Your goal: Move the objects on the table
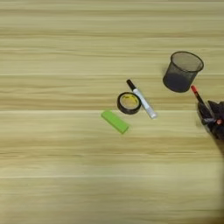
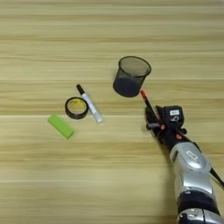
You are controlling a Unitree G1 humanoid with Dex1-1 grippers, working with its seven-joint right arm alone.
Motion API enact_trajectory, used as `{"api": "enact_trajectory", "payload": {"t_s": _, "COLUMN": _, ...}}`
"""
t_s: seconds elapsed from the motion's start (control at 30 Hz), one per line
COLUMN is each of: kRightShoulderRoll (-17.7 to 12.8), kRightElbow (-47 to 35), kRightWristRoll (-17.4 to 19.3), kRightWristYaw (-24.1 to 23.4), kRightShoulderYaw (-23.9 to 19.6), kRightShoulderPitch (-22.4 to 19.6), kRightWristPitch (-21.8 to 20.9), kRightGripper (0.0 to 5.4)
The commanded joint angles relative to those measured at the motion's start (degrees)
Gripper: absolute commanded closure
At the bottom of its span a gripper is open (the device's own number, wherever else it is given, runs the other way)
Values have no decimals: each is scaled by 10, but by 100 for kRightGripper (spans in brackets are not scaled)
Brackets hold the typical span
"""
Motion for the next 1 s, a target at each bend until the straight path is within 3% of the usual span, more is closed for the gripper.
{"api": "enact_trajectory", "payload": {"t_s": 0.03, "kRightShoulderRoll": -16, "kRightElbow": -34, "kRightWristRoll": -4, "kRightWristYaw": -19, "kRightShoulderYaw": -7, "kRightShoulderPitch": -11, "kRightWristPitch": -3, "kRightGripper": 322}}
{"api": "enact_trajectory", "payload": {"t_s": 0.3, "kRightShoulderRoll": -8, "kRightElbow": -132, "kRightWristRoll": 0, "kRightWristYaw": -26, "kRightShoulderYaw": -4, "kRightShoulderPitch": 27, "kRightWristPitch": 9, "kRightGripper": 244}}
{"api": "enact_trajectory", "payload": {"t_s": 0.7, "kRightShoulderRoll": 30, "kRightElbow": -335, "kRightWristRoll": -9, "kRightWristYaw": -39, "kRightShoulderYaw": 28, "kRightShoulderPitch": 89, "kRightWristPitch": 68, "kRightGripper": 126}}
{"api": "enact_trajectory", "payload": {"t_s": 1.0, "kRightShoulderRoll": 61, "kRightElbow": -360, "kRightWristRoll": -12, "kRightWristYaw": -20, "kRightShoulderYaw": 81, "kRightShoulderPitch": 71, "kRightWristPitch": 97, "kRightGripper": 36}}
